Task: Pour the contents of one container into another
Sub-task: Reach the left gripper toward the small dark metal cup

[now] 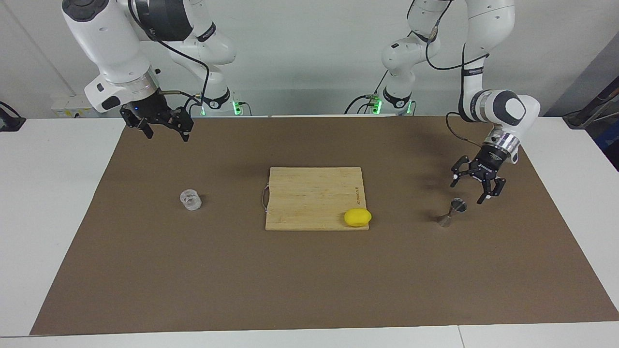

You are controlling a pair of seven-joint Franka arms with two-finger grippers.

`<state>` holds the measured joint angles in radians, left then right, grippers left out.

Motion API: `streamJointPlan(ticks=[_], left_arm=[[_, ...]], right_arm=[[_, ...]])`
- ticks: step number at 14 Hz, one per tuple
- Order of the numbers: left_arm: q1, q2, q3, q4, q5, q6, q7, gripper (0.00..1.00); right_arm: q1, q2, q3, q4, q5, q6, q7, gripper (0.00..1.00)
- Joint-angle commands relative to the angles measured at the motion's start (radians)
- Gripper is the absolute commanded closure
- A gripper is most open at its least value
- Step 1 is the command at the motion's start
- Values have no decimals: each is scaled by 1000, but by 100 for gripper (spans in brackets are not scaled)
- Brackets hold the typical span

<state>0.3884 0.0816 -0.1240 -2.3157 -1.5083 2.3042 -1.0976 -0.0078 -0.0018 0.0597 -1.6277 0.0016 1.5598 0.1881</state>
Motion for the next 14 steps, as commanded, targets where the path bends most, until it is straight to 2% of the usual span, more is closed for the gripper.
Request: streamJointPlan(ticks=[1, 14], left_arm=[[-2, 12, -6, 12, -26, 23, -4, 0], [-6, 12, -8, 12, -44, 41, -4, 0]], right_arm=[[-17, -15, 5, -11, 21, -9, -26, 0], [-17, -15, 5, -11, 21, -9, -26, 0]])
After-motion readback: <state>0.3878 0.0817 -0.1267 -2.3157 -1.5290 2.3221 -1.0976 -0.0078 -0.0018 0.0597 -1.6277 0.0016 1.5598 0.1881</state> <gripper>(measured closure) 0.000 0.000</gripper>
